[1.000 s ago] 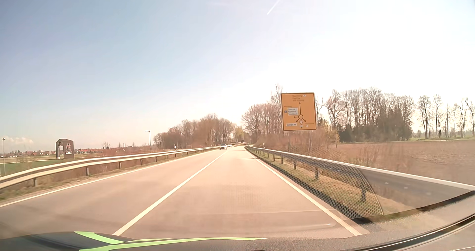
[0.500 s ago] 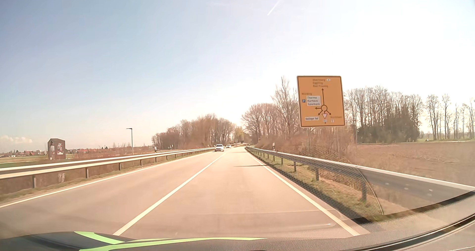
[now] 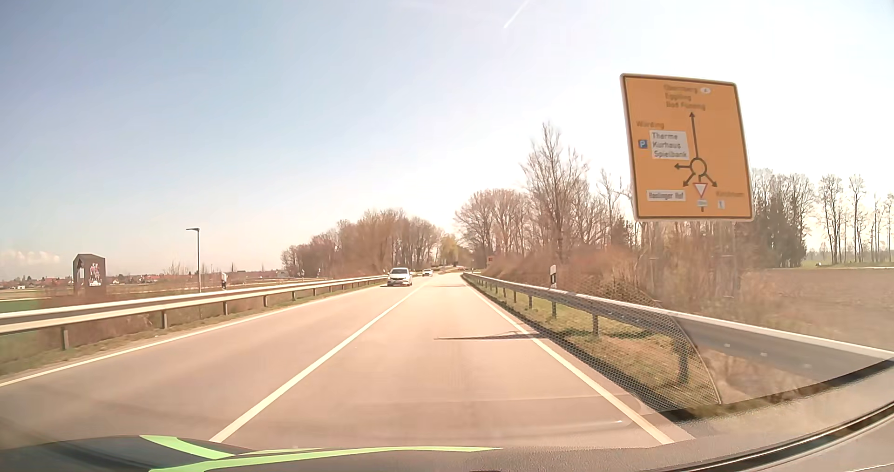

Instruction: Follow the waypoints while adhering to traffic rules and regulations

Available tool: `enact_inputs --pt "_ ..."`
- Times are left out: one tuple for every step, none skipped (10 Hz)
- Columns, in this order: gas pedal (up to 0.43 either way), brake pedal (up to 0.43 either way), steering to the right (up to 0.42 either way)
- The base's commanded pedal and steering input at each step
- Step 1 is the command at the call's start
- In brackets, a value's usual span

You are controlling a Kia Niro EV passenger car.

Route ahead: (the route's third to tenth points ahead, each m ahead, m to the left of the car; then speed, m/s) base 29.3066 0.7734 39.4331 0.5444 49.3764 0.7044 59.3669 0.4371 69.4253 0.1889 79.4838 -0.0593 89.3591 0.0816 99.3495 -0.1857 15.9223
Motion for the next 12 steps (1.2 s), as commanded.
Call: enact_inputs --pt "0.067 0.000 0.000" --pt "0.067 0.000 0.000" --pt "0.067 0.000 0.000" --pt "0.067 0.000 0.000" --pt "0.059 0.000 -0.001" --pt "0.047 0.000 0.000" --pt "0.020 0.000 -0.001" --pt "0.008 0.000 0.000" --pt "0.000 0.000 0.000" --pt "0.000 0.000 0.000" --pt "0.000 0.000 0.000" --pt "0.000 0.000 0.000"
